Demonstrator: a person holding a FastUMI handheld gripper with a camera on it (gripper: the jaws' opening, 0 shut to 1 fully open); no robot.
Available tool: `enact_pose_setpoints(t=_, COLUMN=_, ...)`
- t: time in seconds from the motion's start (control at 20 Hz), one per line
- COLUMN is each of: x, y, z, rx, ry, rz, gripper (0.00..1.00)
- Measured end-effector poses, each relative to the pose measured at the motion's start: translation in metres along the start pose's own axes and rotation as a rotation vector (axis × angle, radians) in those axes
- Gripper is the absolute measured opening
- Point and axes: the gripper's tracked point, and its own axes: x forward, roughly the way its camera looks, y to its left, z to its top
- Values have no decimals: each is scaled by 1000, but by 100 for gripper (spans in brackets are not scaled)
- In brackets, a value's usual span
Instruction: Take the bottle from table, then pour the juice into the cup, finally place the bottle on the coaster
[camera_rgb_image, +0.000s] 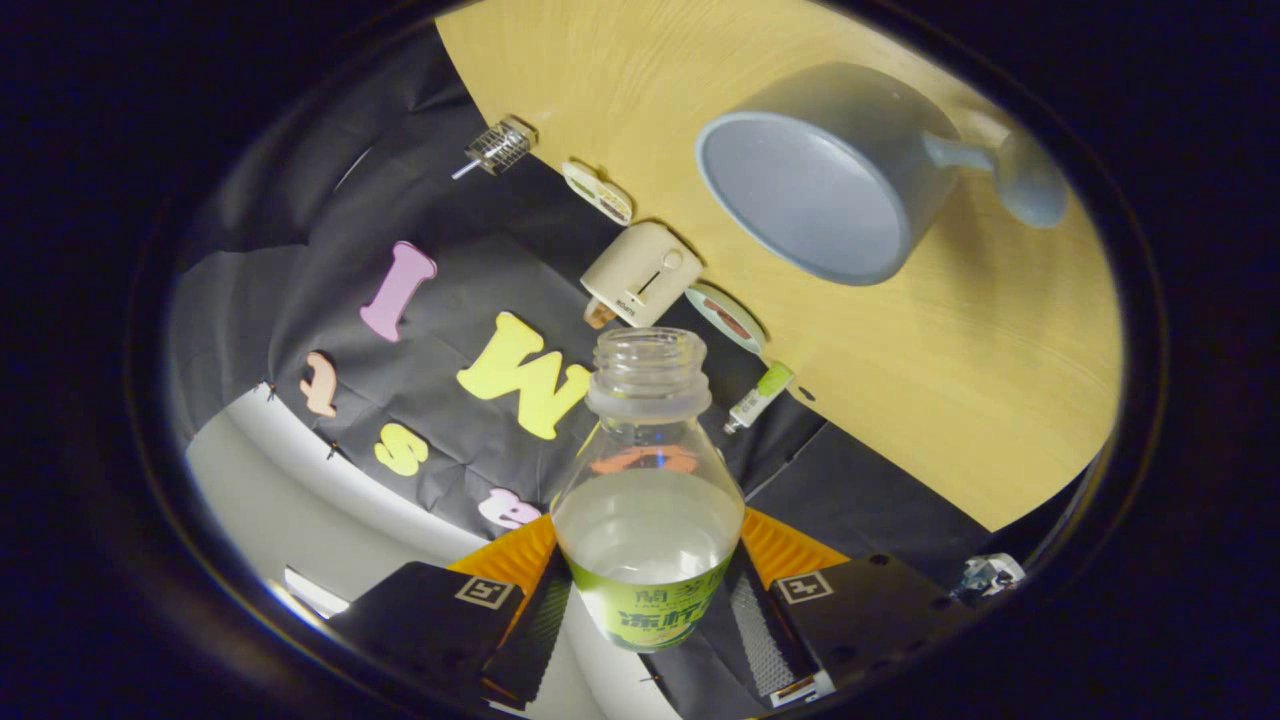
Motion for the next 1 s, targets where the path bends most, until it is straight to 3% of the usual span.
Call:
enact_pose_setpoints(t=0.65, x=4, y=-6, z=-3, rx=29, ry=6, rz=-8, gripper=80)
enact_pose_setpoints(t=1.0, x=-5, y=-9, z=6, rx=-209, ry=-58, rz=-25, gripper=80)
